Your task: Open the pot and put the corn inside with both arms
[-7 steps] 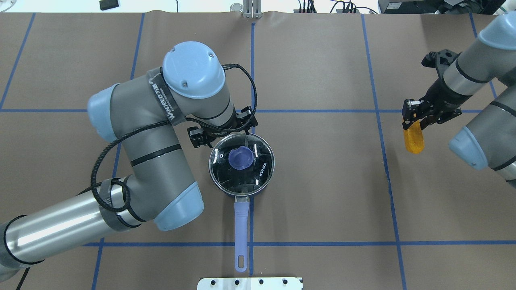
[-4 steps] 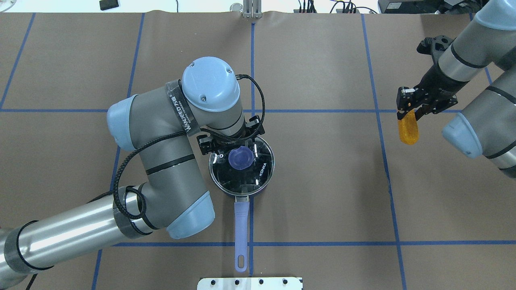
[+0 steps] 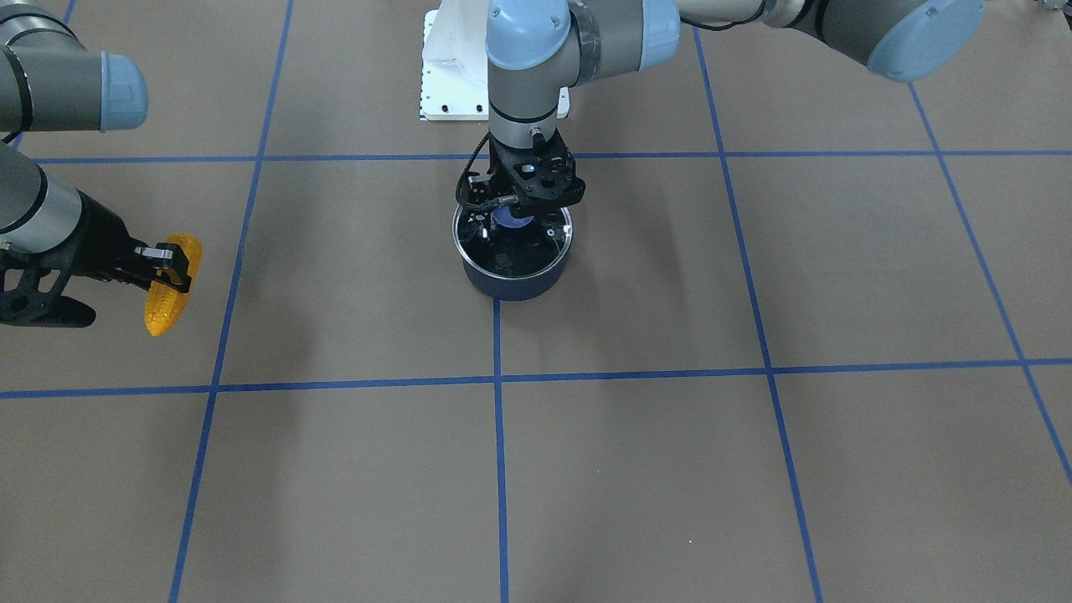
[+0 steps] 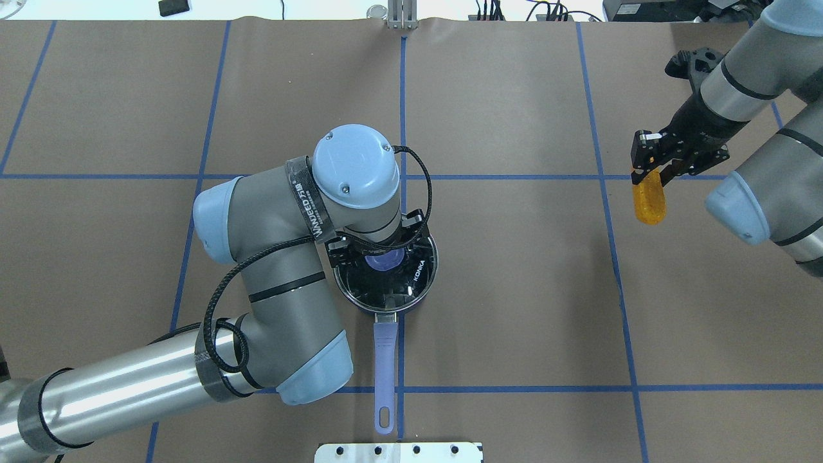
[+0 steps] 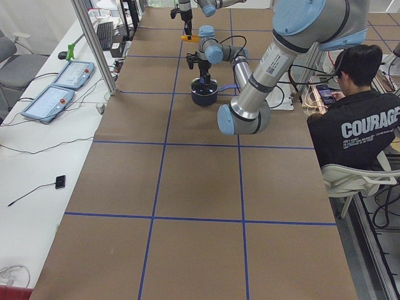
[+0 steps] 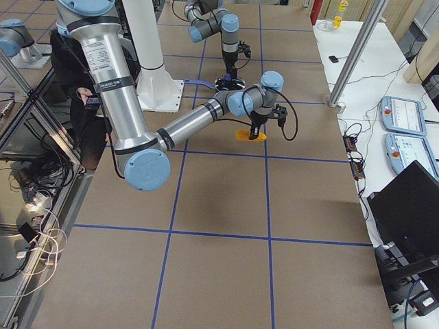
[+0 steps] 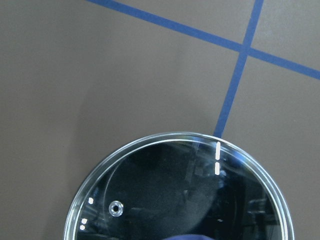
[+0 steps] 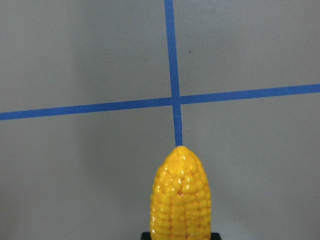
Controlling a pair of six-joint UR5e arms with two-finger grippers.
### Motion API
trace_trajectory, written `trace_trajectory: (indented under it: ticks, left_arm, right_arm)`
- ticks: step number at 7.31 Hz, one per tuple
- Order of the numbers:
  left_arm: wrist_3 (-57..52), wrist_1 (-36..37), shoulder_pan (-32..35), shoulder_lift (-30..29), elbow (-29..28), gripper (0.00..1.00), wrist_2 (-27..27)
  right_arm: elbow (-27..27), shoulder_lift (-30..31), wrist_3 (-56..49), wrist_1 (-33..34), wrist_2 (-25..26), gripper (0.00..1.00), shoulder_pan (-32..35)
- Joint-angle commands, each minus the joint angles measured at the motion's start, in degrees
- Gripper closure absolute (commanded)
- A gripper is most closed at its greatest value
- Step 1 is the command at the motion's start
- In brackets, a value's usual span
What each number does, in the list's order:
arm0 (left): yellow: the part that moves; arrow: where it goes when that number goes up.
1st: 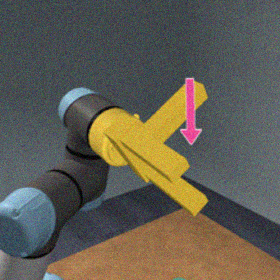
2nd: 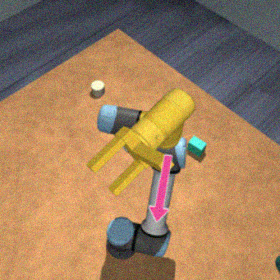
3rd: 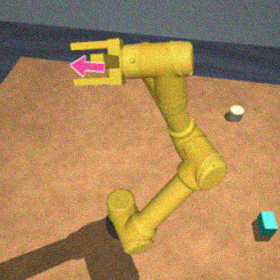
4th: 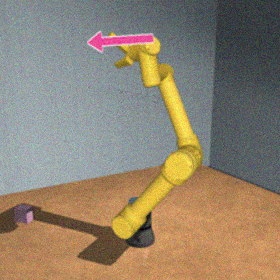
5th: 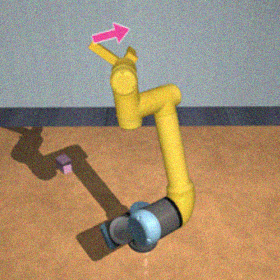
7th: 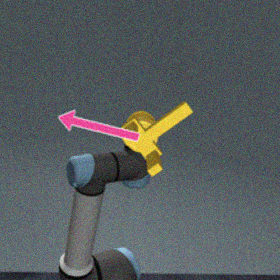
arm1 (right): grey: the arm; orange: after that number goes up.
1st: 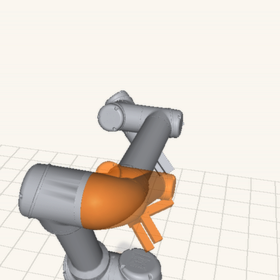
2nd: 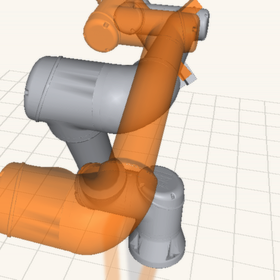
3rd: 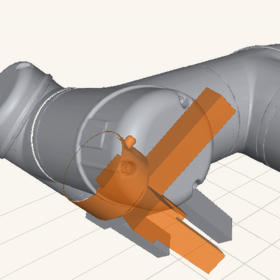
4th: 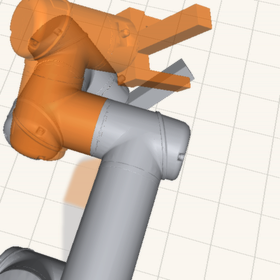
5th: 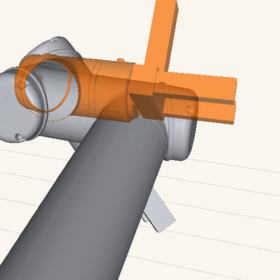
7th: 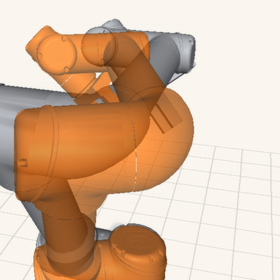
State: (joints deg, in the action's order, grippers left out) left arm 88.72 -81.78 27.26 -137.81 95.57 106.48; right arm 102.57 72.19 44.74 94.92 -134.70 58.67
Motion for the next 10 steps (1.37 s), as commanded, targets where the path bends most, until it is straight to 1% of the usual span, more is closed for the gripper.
trace_trajectory:
  ticks: [1, 2, 4, 5, 6, 7, 8, 9, 10]
  left_arm:
    - [0.05, -0.13, -0.45, 0.0, -0.03, 0.18, 0.05]
    - [0.14, -0.13, -0.45, 0.0, -0.03, 0.27, 0.05]
    - [-0.03, -0.13, -0.45, -0.18, 0.23, 0.49, 0.39]
    - [-0.03, -0.05, -0.45, -0.44, 0.5, 0.56, 0.57]
    - [-0.29, 0.13, -0.36, -0.62, 1.54, 0.58, 0.75]
    - [-0.99, 1.0, -0.1, 0.77, 4.95, 0.59, 1.53]
    - [-3.09, 1.18, 0.08, 6.01, 10.9, 0.59, 2.15]
    - [-7.2, 1.44, 0.42, 12.24, 17.92, 0.59, 2.16]
    - [-11.24, 1.97, 1.73, 16.3, 22.25, 0.59, 2.24]
  right_arm:
    - [0.0, -0.82, 0.0, 0.0, -1.52, 0.9, 0.47]
    - [-0.18, -1.17, 0.0, 0.0, -1.71, 0.9, 0.48]
    - [-0.36, -1.26, 0.0, 0.0, -1.62, 0.91, 0.48]
    - [-0.53, -2.05, 0.09, 0.0, -1.54, 0.91, 0.39]
    - [-0.88, -3.19, 0.7, 0.09, -1.53, 0.91, 0.3]
    - [-1.14, -6.24, 0.96, 3.22, -1.36, 0.91, -0.05]
    - [-1.15, -9.93, 2.62, 6.56, -1.01, 0.91, -1.36]
    - [-1.15, -12.14, 7.42, 6.42, -0.75, 0.91, -3.63]
    - [-1.76, -15.82, 12.69, 6.33, -0.48, 0.91, -5.74]
